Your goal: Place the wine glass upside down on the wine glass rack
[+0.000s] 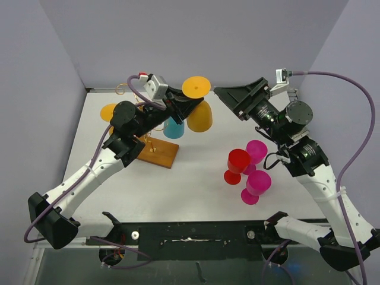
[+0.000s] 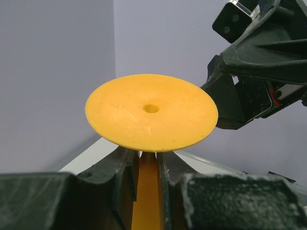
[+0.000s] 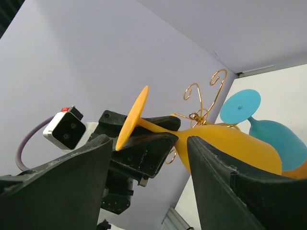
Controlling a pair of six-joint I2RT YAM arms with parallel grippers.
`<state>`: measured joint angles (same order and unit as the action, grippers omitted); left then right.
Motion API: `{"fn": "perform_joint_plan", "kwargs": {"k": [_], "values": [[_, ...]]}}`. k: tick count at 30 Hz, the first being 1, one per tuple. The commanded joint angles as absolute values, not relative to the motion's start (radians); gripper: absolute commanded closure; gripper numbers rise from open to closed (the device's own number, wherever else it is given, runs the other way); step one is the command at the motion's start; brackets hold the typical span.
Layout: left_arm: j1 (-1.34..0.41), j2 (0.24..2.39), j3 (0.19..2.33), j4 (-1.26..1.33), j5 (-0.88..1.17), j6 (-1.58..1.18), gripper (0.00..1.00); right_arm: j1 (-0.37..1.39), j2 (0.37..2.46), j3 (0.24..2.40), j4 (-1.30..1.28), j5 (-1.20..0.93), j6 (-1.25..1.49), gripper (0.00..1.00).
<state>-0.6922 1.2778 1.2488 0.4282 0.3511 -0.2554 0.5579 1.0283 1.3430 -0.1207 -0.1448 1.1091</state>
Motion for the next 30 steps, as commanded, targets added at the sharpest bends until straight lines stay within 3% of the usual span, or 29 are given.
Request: {"fn": "perform_joint_plan", "kwargs": {"k": [1, 15, 23, 26, 30], "values": [[-0.699, 1.272, 1.245, 0.438, 0.407, -0.215, 0.89, 0.558, 1.068, 1.414, -0.188, -0.191, 1.198, 0.38], [-0.704, 1.211, 1.189, 0.339, 0.411, -0.179, 0.89, 0.606, 1.073, 1.358, -0.262, -0.192, 1.328, 0.69], [-0.703, 1.193, 1.162, 0.321, 0.401, -0.185, 0.89, 0.609, 1.072, 1.345, -0.274, -0.195, 1.366, 0.96], [-0.703, 1.176, 1.149, 0.313, 0.374, -0.209, 0.79, 0.61, 1.071, 1.346, -0.284, -0.193, 1.376, 1.0], [-0.703, 1.142, 1.142, 0.251, 0.336, -0.257, 0.57, 0.61, 1.056, 1.346, -0.302, -0.169, 1.392, 1.0]]}}
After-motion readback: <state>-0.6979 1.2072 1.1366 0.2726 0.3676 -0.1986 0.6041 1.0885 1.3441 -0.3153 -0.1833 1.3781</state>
